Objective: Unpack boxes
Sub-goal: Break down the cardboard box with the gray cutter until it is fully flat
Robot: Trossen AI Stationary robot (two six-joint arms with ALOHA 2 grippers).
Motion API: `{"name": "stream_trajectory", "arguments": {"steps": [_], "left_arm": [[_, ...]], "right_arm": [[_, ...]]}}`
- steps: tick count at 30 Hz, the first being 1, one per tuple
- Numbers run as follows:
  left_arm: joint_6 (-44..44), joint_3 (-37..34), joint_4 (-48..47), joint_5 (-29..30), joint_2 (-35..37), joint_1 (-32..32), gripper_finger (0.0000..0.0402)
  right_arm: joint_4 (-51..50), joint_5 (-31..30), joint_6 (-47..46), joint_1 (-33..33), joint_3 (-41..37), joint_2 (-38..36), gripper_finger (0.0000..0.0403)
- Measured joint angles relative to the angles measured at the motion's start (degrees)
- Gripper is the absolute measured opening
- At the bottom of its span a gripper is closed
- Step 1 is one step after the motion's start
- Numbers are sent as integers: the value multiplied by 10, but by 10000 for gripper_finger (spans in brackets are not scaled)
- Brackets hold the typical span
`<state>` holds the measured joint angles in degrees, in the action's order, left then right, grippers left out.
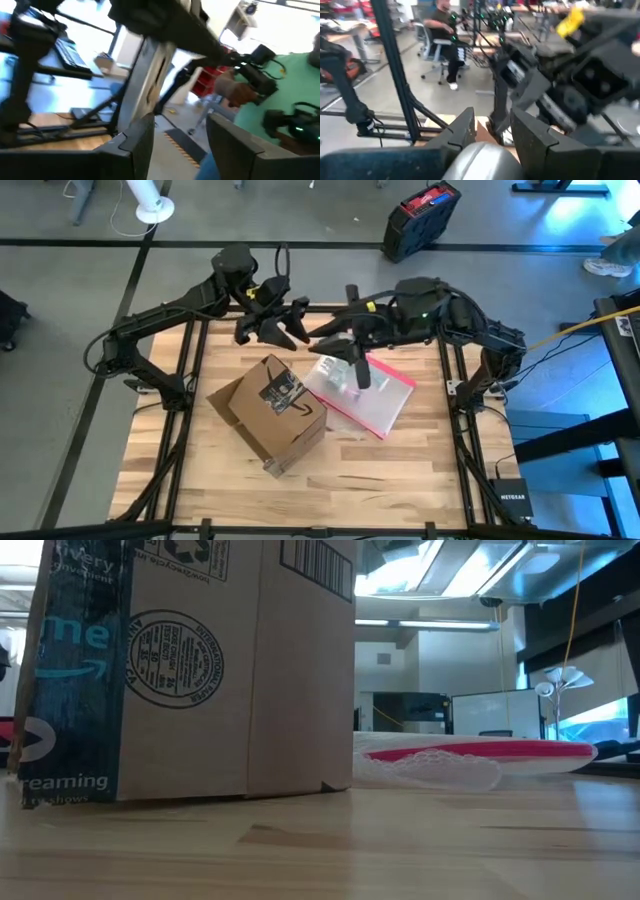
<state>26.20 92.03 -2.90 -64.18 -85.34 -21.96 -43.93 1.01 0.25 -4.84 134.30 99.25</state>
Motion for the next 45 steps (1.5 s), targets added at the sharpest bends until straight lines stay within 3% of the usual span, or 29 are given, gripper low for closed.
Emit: {"name": "stream_trajectory", "arguments": {"steps": [7,14,19,33,39,45], "left_arm": [[-77,0,-25,66,1,17,173],[-257,-1,-150,258,11,47,166],[-297,0,-145,310,30,60,168],[-276,0,-115,329,21,95,168],[-283,0,-109,376,20,107,168],[-290,0,-108,397,20,116,143]], "right_arm": [[-10,-53,-31,5,0,0,108],[1,-16,-79,28,0,-1,107],[1,-8,-86,26,0,-1,108],[25,-8,-86,26,0,10,109],[35,-5,-86,26,0,13,110],[39,-5,-88,26,0,13,110]]}}
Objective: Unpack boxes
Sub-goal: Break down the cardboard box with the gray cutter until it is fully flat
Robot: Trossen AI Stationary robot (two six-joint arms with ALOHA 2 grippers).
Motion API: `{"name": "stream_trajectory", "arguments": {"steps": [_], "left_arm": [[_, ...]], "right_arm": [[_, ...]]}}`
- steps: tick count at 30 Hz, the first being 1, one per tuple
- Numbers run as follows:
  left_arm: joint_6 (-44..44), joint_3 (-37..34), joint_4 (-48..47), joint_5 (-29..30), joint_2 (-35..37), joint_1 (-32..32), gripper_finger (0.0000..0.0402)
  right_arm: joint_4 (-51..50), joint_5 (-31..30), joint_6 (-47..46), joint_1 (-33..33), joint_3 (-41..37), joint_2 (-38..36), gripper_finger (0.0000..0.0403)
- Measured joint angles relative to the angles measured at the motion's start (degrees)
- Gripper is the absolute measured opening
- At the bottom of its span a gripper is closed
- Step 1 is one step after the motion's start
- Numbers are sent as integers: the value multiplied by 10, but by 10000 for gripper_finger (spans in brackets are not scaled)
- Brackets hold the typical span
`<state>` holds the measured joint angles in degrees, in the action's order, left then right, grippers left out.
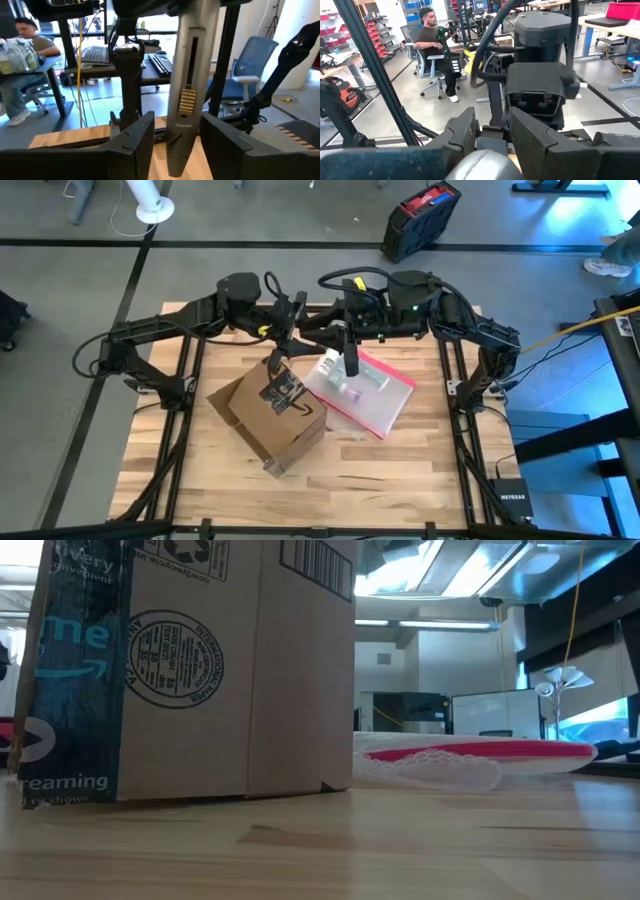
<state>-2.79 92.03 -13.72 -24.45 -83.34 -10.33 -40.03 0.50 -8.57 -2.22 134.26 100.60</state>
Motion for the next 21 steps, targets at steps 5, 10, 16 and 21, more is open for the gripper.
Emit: {"name": "stream_trajectory", "arguments": {"steps": [5,10,16,21], "left_arm": [[-7,0,7,1,0,7,113],[-21,0,6,2,-1,15,85],[-25,0,-1,0,-1,14,59],[-27,0,-6,6,3,14,59]], "right_arm": [[5,-4,0,0,0,5,110],[6,-1,-1,0,0,9,110],[5,3,15,0,0,9,111],[-4,-3,26,0,0,9,112]]}}
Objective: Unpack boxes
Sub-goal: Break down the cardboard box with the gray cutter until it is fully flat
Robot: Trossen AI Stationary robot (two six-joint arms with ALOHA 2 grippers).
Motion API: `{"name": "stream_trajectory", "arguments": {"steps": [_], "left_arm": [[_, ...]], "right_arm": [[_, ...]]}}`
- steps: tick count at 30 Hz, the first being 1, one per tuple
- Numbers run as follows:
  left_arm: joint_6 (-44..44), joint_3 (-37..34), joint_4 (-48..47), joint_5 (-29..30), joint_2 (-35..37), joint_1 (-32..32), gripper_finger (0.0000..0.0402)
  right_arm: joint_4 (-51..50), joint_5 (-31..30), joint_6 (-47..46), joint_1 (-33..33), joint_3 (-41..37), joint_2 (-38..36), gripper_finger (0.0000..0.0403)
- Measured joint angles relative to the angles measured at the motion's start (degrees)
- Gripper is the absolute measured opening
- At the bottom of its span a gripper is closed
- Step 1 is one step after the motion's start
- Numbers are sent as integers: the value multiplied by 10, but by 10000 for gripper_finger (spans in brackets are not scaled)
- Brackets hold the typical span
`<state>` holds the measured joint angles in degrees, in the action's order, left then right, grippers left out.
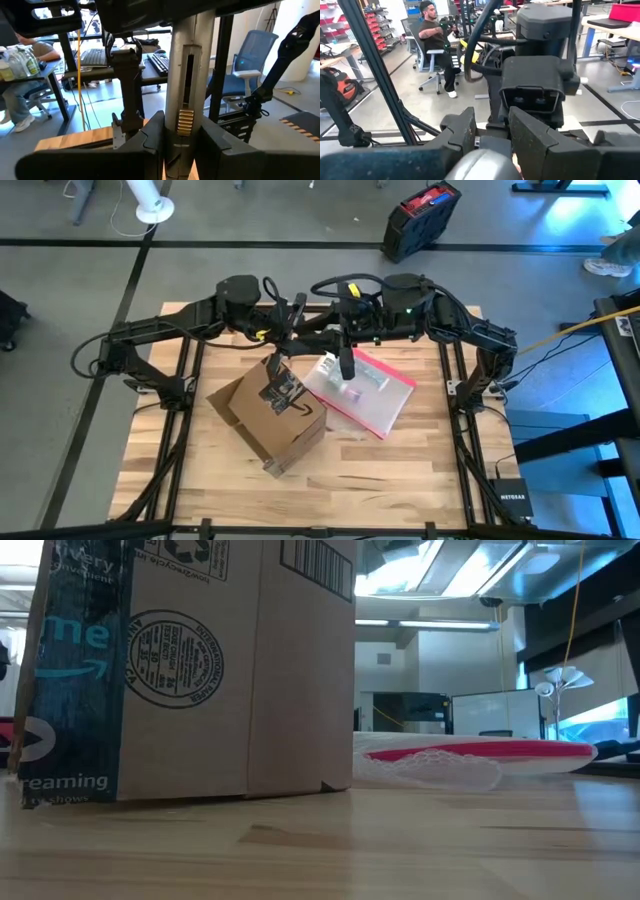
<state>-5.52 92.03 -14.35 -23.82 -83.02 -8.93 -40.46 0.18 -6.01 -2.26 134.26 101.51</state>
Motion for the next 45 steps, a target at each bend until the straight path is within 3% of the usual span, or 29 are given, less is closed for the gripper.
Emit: {"name": "stream_trajectory", "arguments": {"steps": [10,18,45], "left_arm": [[-19,44,-75,65,5,4,59],[-37,59,-92,95,5,4,59],[-56,72,-15,50,6,-7,58]], "right_arm": [[-27,-62,36,1,1,-6,165],[-22,-76,51,1,1,-8,169],[-66,-111,63,0,0,-50,170]]}}
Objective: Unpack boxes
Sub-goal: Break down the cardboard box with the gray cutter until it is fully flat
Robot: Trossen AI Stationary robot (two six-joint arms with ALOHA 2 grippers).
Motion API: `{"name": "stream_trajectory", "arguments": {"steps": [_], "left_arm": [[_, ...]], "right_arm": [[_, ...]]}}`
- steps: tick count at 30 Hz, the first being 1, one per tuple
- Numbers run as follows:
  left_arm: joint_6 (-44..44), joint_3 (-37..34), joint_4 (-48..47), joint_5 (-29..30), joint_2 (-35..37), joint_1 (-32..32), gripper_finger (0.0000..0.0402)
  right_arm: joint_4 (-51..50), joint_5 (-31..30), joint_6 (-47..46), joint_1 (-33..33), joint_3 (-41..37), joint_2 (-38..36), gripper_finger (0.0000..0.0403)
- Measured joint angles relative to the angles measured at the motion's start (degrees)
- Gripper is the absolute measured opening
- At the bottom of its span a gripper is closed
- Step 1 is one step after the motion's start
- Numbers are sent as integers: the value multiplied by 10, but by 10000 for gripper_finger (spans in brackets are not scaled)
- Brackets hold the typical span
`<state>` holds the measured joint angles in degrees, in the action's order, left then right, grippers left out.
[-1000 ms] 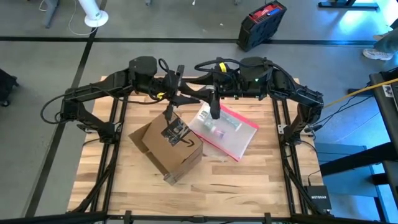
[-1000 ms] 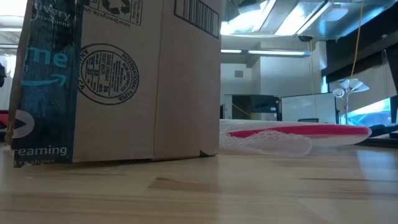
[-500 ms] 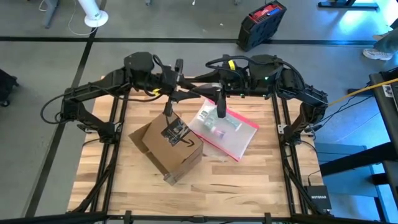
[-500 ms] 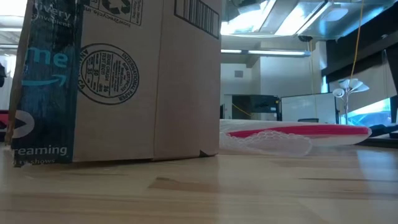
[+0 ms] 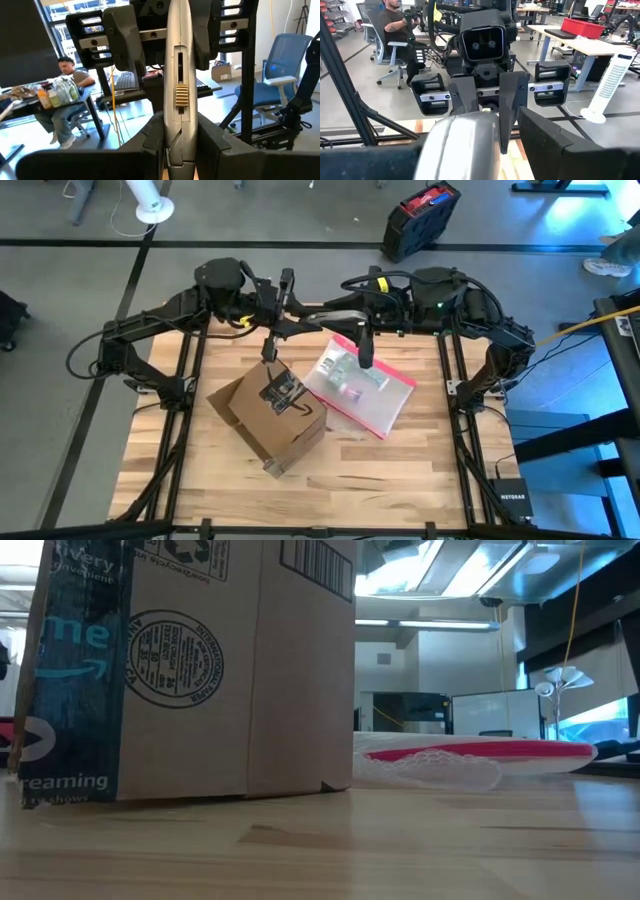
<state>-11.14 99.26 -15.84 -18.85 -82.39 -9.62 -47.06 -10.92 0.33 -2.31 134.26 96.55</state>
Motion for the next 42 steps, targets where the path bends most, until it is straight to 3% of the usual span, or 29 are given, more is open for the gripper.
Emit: {"name": "stream_trajectory", "arguments": {"steps": [26,42], "left_arm": [[17,2,50,-16,17,-16,55],[31,0,100,-8,14,-26,55]], "right_arm": [[-79,-40,-1,3,0,-26,181],[22,42,-14,1,0,-8,182]]}}
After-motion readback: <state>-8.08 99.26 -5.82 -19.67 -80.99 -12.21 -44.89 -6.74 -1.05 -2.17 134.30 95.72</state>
